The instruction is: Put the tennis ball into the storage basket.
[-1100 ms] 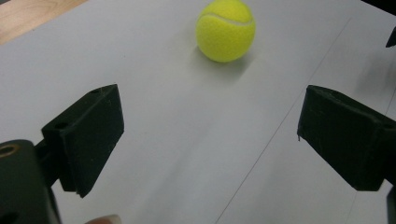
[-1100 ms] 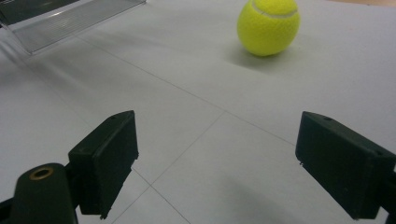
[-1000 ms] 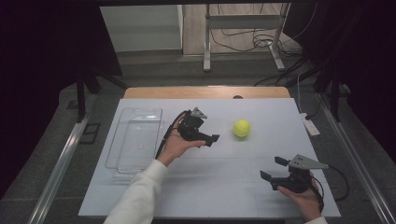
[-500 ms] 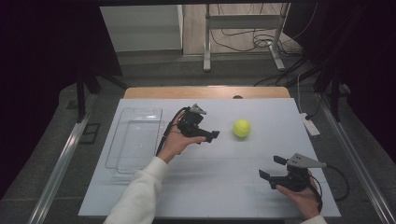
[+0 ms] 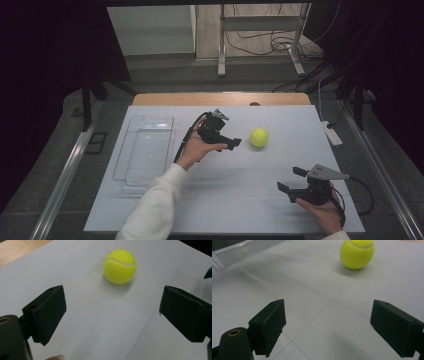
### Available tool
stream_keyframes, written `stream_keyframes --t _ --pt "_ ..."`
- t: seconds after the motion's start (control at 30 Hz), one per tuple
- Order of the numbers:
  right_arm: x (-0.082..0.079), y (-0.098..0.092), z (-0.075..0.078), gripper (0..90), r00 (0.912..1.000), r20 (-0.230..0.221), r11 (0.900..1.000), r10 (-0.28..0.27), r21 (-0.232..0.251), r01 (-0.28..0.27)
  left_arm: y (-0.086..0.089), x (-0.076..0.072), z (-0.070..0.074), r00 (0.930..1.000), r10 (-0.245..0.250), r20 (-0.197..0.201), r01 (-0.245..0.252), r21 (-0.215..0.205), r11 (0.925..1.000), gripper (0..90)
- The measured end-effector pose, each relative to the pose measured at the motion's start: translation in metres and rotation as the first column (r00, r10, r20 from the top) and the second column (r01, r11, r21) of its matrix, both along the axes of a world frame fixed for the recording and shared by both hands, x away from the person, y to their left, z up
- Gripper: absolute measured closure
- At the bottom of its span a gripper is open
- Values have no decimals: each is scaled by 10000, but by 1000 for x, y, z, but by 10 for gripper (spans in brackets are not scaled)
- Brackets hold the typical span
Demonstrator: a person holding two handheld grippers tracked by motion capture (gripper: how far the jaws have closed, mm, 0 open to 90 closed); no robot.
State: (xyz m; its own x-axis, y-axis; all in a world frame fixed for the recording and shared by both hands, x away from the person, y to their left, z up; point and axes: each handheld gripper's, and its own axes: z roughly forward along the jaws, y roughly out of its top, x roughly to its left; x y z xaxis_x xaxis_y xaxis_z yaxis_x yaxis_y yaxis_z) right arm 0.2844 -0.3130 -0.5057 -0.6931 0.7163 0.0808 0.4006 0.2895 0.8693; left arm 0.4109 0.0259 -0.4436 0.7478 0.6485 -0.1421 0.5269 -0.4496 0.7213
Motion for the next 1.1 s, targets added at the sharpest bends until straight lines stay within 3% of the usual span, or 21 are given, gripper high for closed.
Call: stream_keyframes --t 0.67,1.1 --pt "0 0 0 130 10000 -5 10000 -7 -38 7 -14 13 -4 9998 -94 -180 99 315 9995 75" --pt "0 0 0 130 10000 -7 10000 -4 -52 4 -21 21 -2 9995 -149 -280 157 250 9996 75"
